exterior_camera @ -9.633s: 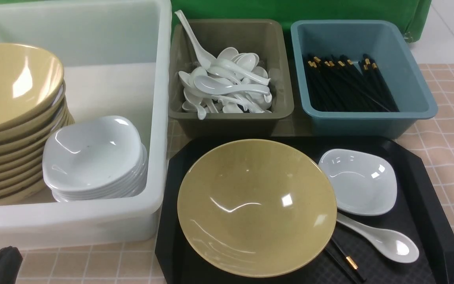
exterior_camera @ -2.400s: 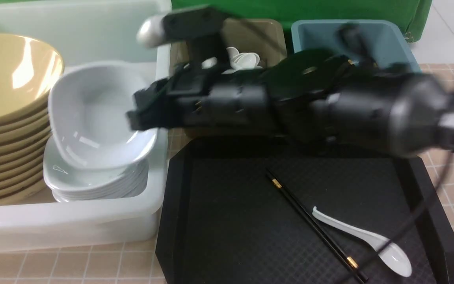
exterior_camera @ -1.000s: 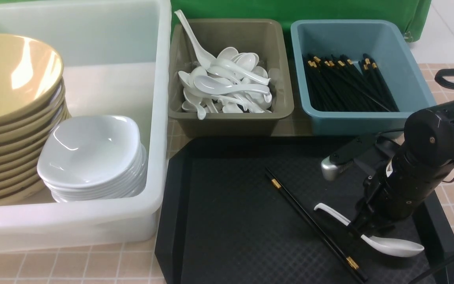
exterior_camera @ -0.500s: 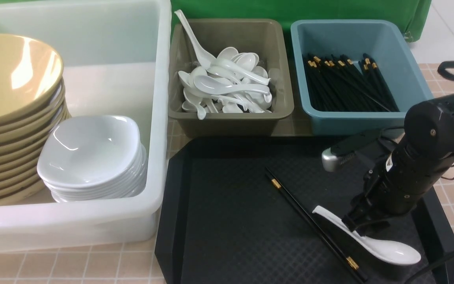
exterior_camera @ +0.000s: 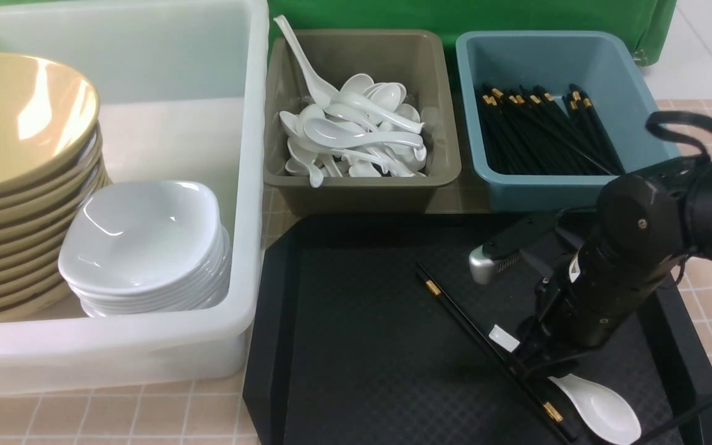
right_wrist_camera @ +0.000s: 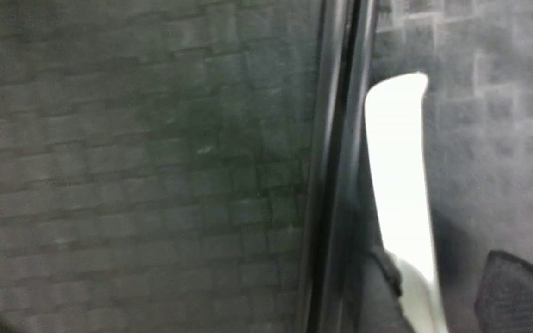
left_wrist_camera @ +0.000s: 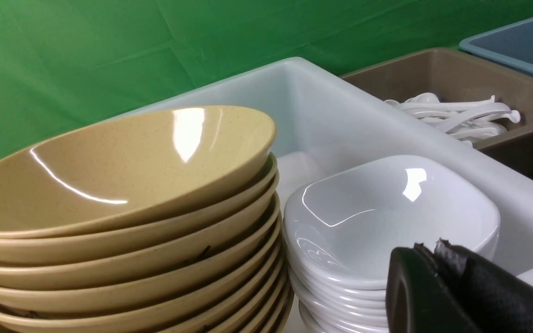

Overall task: On brown table put chopsticks spoon bowls plates into blue grey white boxes.
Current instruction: 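Reach down and grasp the white spoon resting in the bowl with the right gripper, then place the white spoon into the bin of spoons with the right gripper, then grasp the chopsticks with the right gripper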

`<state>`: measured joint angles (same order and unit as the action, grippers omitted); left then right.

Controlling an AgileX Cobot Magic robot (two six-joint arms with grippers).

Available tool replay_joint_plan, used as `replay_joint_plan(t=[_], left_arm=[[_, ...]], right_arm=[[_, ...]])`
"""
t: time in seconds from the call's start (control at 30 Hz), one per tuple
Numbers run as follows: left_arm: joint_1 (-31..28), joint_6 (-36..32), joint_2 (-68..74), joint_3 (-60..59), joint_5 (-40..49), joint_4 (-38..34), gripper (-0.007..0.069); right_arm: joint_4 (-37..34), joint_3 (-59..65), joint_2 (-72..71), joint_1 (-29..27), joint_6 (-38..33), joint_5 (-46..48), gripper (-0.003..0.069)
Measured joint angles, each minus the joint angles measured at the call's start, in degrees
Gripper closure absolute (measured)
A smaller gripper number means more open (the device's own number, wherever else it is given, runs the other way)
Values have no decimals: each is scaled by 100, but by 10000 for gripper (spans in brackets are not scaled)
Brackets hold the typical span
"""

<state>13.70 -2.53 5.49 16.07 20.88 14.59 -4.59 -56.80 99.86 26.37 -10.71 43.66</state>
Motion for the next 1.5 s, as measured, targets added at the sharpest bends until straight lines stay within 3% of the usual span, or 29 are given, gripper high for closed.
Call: replay_joint_plan(t=[0.17, 0.47, 0.53, 0.77, 0.87, 0.97, 1.03, 1.13, 1.2, 1.3, 1.33, 1.5], left_arm=[[5, 0, 0, 0, 0, 0, 619], [5, -16, 0, 0, 0, 6, 619], [5, -11, 0, 0, 0, 6, 619], [5, 0, 0, 0, 0, 6, 619], [5, 0, 0, -10, -5, 11, 619], [5, 0, 0, -50, -11, 11, 619], [5, 0, 0, -50, -6, 21, 619], [5, 0, 0, -50, -6, 21, 619], [5, 0, 0, -50, -6, 21, 619], [5, 0, 0, -50, -31, 21, 619], [5, 0, 0, -50, -31, 21, 619], [5, 0, 0, -109, -146, 70, 619]], right_arm=[[31, -57, 70, 0, -156, 75, 505], [-7, -938, -271, 0, -302, 521, 503], [-110, -1538, -300, 5, -412, 23, 503], [-514, -3150, 614, 259, -872, -3670, 503], [-531, -4042, 1398, 272, -1037, -4152, 487], [-536, -4695, 2032, 176, -1057, -3572, 403], [-397, -5135, 2198, 47, -1062, -2356, 299], [115, -5589, 2080, -130, -635, -434, 244], [660, -5737, 1824, -215, 12, 941, 257], [1226, -5454, 1337, -240, 487, 2175, 314], [1240, -5401, 1297, -240, 506, 2206, 318], [979, -2708, 132, 198, 665, 1513, 377]])
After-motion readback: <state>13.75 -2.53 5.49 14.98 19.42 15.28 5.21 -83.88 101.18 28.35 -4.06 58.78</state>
